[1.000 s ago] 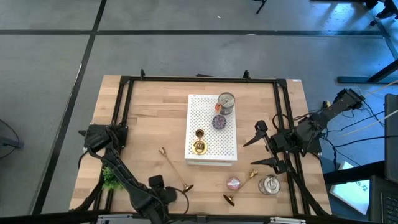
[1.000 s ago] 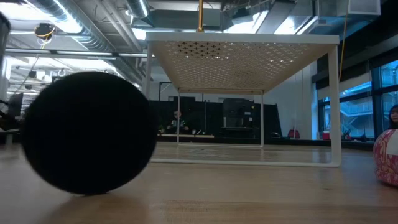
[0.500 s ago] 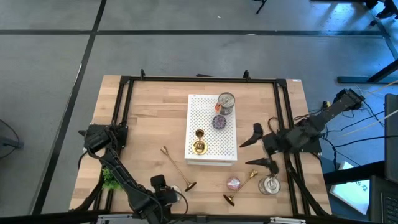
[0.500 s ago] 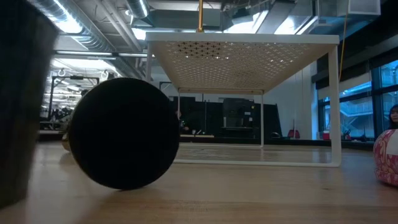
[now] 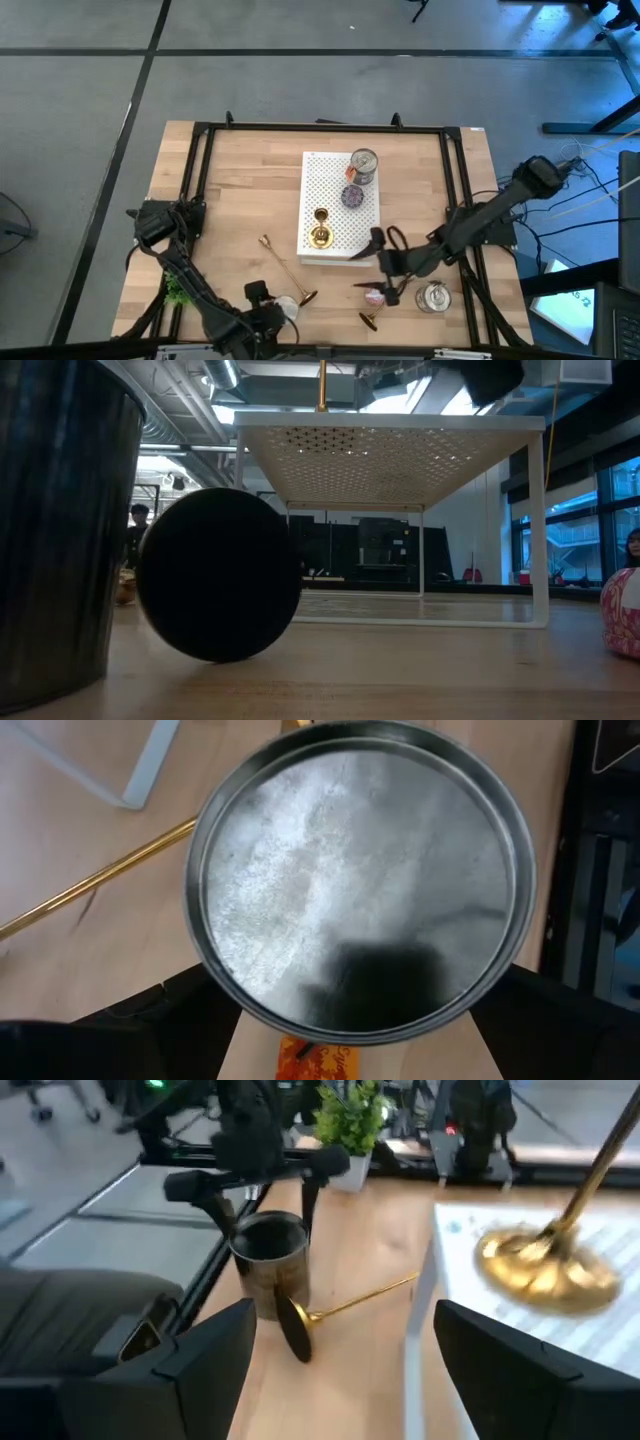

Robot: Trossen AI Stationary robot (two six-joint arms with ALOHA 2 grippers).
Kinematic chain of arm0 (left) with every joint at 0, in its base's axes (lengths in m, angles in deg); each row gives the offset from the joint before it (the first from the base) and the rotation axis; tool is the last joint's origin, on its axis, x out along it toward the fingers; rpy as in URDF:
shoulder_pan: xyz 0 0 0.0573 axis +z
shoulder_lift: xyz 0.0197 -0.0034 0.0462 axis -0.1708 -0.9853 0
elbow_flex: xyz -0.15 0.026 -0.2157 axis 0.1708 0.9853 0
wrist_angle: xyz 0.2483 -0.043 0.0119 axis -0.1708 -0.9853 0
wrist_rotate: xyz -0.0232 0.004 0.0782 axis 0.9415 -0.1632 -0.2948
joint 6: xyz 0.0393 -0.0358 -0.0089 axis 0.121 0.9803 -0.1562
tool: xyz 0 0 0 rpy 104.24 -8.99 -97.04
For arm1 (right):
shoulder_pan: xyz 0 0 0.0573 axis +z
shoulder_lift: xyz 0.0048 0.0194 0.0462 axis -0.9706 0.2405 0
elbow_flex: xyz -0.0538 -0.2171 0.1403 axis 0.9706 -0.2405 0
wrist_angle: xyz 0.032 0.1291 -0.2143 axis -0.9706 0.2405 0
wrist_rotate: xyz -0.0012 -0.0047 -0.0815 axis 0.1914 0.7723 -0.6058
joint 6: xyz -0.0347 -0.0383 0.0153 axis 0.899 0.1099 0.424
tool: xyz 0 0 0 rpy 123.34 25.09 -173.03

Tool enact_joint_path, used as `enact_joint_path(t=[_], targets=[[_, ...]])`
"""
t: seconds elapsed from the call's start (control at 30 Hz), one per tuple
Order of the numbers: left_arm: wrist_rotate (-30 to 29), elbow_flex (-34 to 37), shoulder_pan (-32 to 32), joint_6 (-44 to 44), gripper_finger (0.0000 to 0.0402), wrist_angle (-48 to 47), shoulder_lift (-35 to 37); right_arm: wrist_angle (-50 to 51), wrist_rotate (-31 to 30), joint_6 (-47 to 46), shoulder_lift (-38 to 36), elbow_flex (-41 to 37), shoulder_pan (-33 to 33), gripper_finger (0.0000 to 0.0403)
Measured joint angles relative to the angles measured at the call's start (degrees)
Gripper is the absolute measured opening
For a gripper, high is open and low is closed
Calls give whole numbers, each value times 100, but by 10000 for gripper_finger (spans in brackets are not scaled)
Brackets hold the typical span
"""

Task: Pick & Place candle stick holders
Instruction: Put the left silver scented candle on the shelf

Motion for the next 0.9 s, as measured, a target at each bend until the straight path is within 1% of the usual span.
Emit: enact_joint_path(t=[0.1,0.2,0.27,0.33,0.43,0.7,0.9], targets=[[-106,0,0,5,352,22,0,-375,-120,-472,532,0,4,309],[-180,0,15,-1,352,111,0,-1143,-283,-681,1084,43,0,309],[-246,0,24,-12,352,149,1,-1814,-372,-542,1446,77,0,309],[-300,0,26,-40,352,186,2,-2148,-344,-334,1690,185,0,309],[-357,0,26,-38,352,258,2,-1892,-216,-313,1772,434,11,309],[-344,0,7,4,352,264,2,-805,-160,-239,1802,940,96,309],[-298,0,4,45,352,263,2,-666,-200,-296,1798,964,93,309]])
